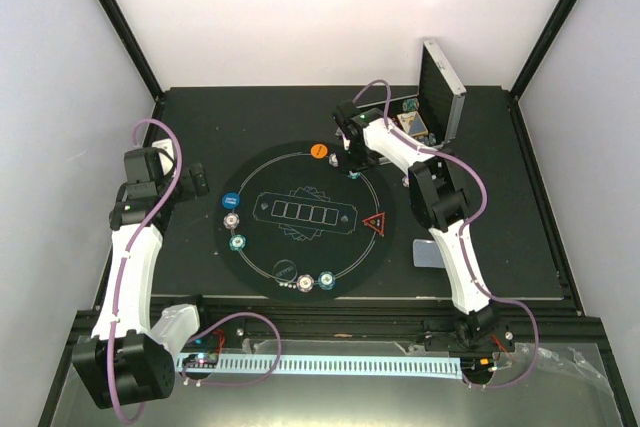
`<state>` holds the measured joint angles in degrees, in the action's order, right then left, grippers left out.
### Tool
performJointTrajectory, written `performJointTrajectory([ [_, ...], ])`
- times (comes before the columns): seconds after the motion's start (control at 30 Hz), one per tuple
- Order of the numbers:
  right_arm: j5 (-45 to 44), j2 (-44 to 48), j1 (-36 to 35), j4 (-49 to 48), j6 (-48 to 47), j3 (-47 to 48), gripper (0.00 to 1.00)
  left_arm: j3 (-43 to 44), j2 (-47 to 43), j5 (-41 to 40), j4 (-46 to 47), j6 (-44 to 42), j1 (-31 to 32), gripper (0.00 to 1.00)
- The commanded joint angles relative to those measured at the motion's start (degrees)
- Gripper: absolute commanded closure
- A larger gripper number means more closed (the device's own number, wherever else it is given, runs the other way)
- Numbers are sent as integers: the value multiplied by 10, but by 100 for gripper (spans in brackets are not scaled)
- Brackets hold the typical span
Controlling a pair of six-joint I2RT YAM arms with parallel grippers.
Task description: Distribute texas hold em gaming equipment
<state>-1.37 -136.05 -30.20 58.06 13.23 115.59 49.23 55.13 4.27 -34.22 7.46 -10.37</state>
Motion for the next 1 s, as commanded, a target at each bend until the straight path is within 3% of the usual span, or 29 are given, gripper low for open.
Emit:
performJointTrajectory([
  [0.0, -5, -3, 0, 10, -10, 18, 42, 10, 4, 4, 1, -9, 4, 1],
  [0.2, -2, 67, 0, -7, -21, -47, 26, 10, 3, 3, 0, -10, 4, 1],
  [0.43, -40, 302, 6, -31, -7, -236, 12, 6, 0, -3, 3, -10, 5, 1],
  [0.6, -100, 457, 59, -15, 49, -410, 9, 9, 18, -14, -1, -9, 5, 1],
  [0.77, -146, 558, 165, -16, 105, -550, 8, 13, 28, -9, -6, -7, 6, 1],
  [0.97, -119, 583, 232, -43, 118, -601, 7, 12, 25, -8, -4, -7, 7, 1],
])
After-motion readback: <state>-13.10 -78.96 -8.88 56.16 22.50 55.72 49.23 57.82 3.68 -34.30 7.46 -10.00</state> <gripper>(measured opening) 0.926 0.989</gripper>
